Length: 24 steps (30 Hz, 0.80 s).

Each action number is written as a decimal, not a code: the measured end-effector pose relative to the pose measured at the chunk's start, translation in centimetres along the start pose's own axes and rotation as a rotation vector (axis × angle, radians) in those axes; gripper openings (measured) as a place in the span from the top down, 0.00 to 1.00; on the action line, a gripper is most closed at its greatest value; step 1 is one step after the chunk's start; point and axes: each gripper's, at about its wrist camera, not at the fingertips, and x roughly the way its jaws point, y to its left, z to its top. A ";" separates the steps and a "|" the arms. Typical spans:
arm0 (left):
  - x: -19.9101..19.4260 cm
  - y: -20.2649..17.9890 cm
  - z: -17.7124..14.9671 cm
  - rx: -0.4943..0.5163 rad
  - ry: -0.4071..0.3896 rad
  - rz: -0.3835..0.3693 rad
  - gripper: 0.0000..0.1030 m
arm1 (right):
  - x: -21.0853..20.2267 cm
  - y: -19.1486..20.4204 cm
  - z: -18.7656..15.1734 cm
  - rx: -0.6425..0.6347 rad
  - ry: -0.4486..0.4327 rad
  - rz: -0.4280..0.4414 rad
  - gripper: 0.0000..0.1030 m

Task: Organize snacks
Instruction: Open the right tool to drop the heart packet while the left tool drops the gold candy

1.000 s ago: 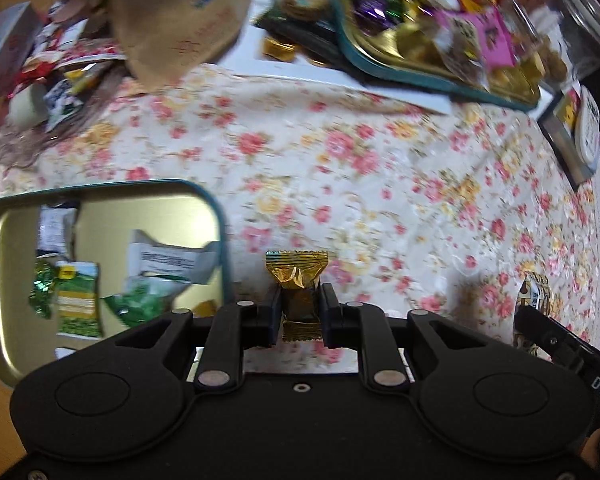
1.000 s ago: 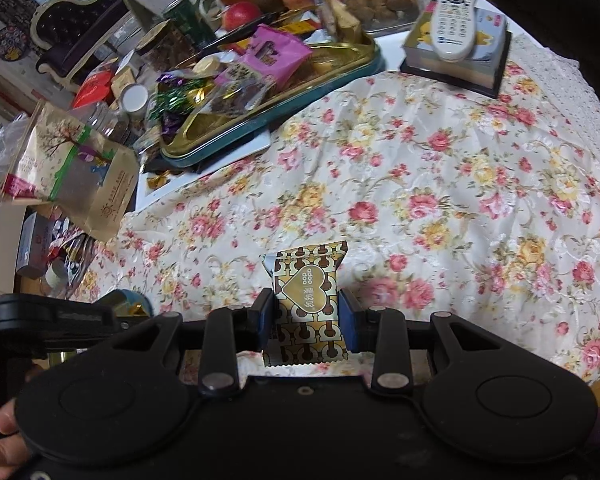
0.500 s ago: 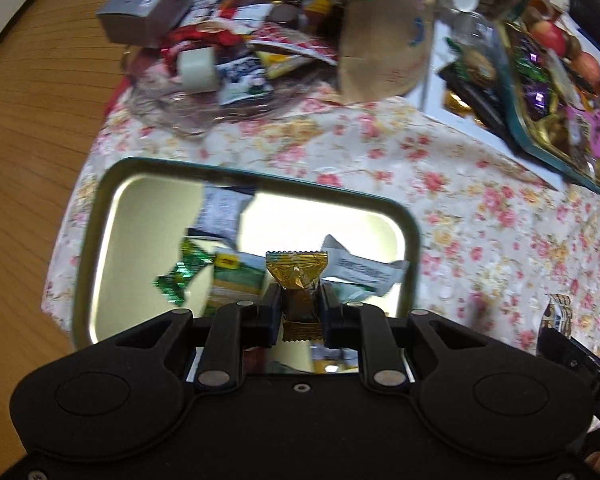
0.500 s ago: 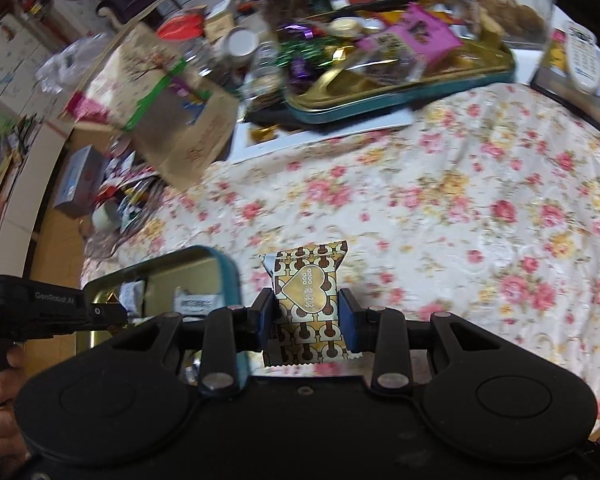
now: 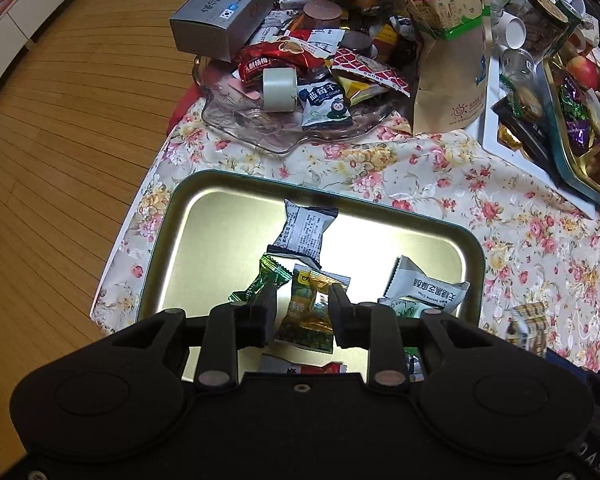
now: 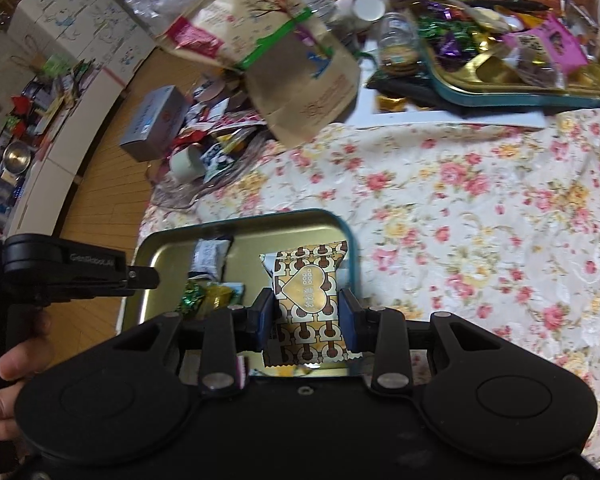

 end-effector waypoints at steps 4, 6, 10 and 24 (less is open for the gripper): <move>0.4 -0.3 -0.3 0.015 0.031 -0.035 0.63 | 0.4 1.6 -0.3 -0.042 0.016 0.050 0.63; 0.5 -0.5 -0.4 0.020 0.043 -0.052 0.63 | 0.4 2.4 -0.5 -0.058 0.017 0.063 0.54; 0.6 -0.8 -0.6 0.029 0.057 -0.073 0.63 | 0.5 3.1 -0.7 -0.095 0.038 0.077 0.51; 1.2 -2.5 -1.6 0.086 0.086 -0.069 0.63 | 0.9 1.1 -0.8 -0.057 0.073 -0.052 0.51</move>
